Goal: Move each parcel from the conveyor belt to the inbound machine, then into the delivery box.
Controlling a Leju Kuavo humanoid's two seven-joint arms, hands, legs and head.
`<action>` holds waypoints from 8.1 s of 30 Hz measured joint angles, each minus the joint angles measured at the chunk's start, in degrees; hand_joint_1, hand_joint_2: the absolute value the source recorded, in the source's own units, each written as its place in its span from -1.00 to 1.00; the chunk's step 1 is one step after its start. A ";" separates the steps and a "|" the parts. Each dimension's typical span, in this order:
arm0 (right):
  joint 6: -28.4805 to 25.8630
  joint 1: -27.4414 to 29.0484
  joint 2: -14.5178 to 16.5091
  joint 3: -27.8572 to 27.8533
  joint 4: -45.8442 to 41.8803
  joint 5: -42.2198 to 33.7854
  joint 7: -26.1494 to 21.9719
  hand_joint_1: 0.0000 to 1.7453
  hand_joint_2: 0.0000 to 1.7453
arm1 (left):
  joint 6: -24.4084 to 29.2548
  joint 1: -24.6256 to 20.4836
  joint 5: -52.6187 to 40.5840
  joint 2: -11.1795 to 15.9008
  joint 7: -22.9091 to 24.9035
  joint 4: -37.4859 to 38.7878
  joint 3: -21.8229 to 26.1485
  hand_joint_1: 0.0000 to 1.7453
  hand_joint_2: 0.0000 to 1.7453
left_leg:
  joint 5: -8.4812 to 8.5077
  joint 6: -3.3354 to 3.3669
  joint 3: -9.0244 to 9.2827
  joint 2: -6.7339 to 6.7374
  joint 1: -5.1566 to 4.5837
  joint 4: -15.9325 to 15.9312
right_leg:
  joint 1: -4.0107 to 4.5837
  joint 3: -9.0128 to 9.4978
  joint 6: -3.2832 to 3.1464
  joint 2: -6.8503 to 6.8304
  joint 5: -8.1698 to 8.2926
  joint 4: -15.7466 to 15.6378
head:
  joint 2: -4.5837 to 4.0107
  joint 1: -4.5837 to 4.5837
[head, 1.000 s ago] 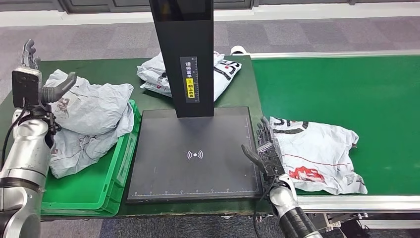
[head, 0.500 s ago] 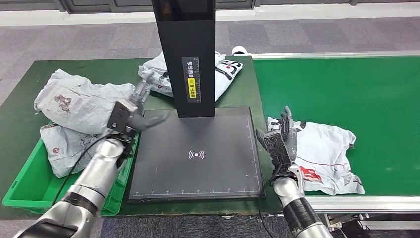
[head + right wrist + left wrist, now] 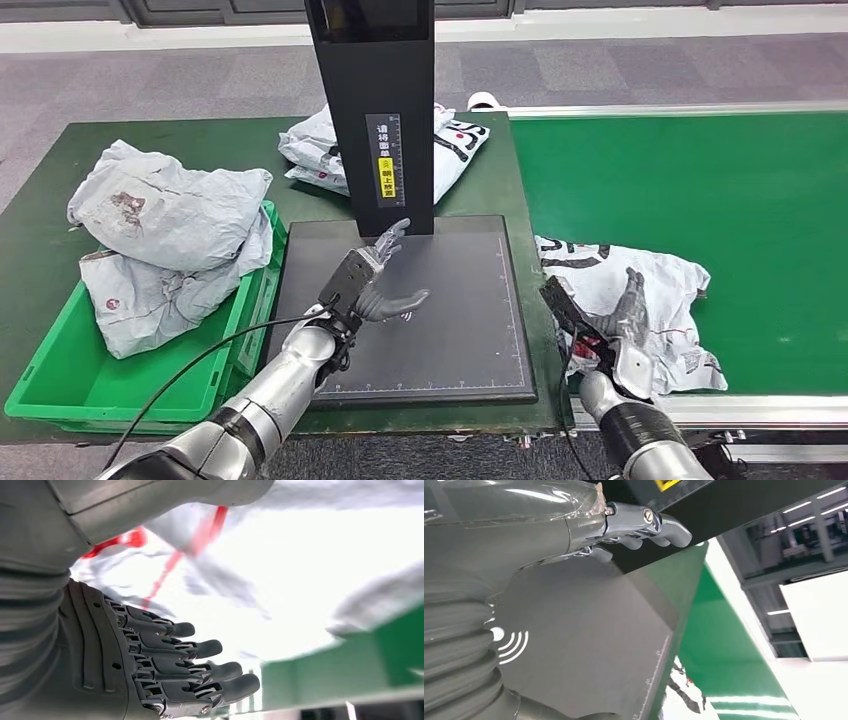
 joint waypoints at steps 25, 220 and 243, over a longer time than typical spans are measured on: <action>10.59 -0.33 -1.09 -3.58 7.61 7.96 1.74 1.00 1.00 | 2.64 0.09 -0.47 -0.93 -0.91 2.85 0.18 -1.00 1.00 | -0.04 0.18 0.16 0.02 0.02 0.01 | -0.02 0.24 0.15 -0.02 -0.02 -0.02 | 0.01 0.00; -3.13 0.98 9.29 -0.48 -4.02 -49.84 -53.67 -1.00 1.00 | 26.34 2.21 -40.66 36.64 19.87 -15.53 19.60 -1.00 1.00 | 0.14 -0.23 -0.14 0.27 0.26 -0.05 | 0.34 -0.31 -0.30 0.23 0.04 0.12 | 0.00 0.01; -4.32 -1.13 9.31 -0.79 -4.87 -41.79 -47.70 -1.00 1.00 | 39.07 7.28 -84.85 46.81 48.40 -14.21 18.39 -1.00 1.00 | 0.06 -0.40 -0.11 0.61 0.33 -0.07 | 0.36 -0.42 -0.48 0.52 0.03 0.20 | 0.01 0.01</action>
